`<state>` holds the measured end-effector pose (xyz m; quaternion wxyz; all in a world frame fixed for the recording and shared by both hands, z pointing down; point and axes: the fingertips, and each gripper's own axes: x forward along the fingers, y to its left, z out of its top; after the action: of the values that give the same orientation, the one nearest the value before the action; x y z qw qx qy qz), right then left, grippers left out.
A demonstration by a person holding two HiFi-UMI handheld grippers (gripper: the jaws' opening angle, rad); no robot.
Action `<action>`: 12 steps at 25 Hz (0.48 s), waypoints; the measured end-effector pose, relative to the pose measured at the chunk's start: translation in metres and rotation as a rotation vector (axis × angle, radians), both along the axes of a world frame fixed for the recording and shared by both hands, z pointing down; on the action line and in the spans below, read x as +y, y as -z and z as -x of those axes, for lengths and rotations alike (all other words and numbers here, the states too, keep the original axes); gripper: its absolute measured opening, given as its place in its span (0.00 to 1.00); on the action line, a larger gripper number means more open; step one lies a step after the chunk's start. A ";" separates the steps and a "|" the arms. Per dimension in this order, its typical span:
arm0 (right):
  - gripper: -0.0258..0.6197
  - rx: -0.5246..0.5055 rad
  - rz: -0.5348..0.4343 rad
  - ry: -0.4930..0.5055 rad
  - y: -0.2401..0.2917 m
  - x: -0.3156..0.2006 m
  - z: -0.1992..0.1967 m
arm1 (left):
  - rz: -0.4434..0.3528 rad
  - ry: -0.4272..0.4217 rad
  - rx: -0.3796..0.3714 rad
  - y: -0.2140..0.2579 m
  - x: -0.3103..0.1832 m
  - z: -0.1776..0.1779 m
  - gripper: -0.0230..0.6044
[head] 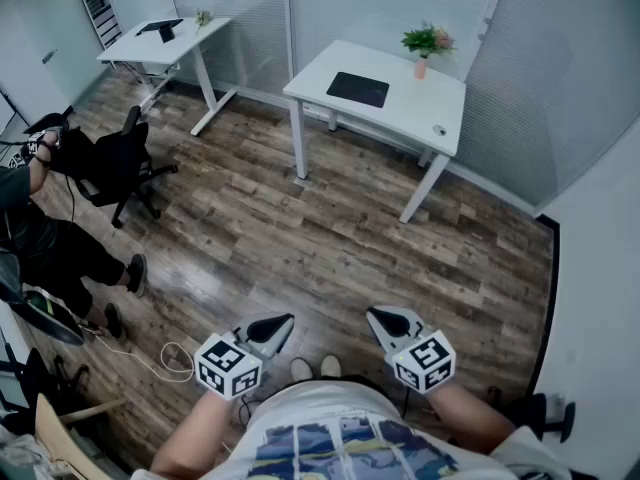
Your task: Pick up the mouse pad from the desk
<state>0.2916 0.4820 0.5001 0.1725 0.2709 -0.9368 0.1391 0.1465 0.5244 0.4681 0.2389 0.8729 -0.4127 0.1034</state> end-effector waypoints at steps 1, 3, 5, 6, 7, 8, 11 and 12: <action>0.04 0.003 -0.002 0.007 -0.002 -0.003 -0.007 | 0.002 -0.002 -0.002 -0.002 -0.004 -0.009 0.04; 0.04 0.008 -0.007 0.015 -0.006 -0.009 -0.019 | -0.004 -0.007 -0.011 -0.004 -0.012 -0.024 0.04; 0.04 0.008 -0.010 0.016 -0.008 -0.017 -0.024 | -0.019 -0.012 -0.023 -0.004 -0.023 -0.032 0.04; 0.04 0.005 -0.013 0.017 -0.008 -0.020 -0.025 | -0.025 -0.011 -0.024 -0.004 -0.027 -0.035 0.04; 0.04 -0.001 -0.014 0.019 -0.009 -0.022 -0.026 | -0.029 -0.008 -0.022 -0.003 -0.031 -0.037 0.04; 0.04 -0.013 -0.014 0.017 -0.011 -0.026 -0.028 | -0.031 -0.004 -0.021 -0.002 -0.035 -0.040 0.04; 0.04 -0.048 -0.015 -0.011 -0.010 -0.039 -0.032 | -0.029 -0.009 -0.028 0.002 -0.046 -0.044 0.04; 0.04 -0.051 -0.022 -0.019 -0.007 -0.044 -0.030 | -0.031 -0.017 -0.033 0.004 -0.051 -0.043 0.04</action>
<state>0.3217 0.4380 0.5072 0.1444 0.2779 -0.9397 0.1375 0.1898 0.4738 0.4645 0.2175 0.8781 -0.4108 0.1134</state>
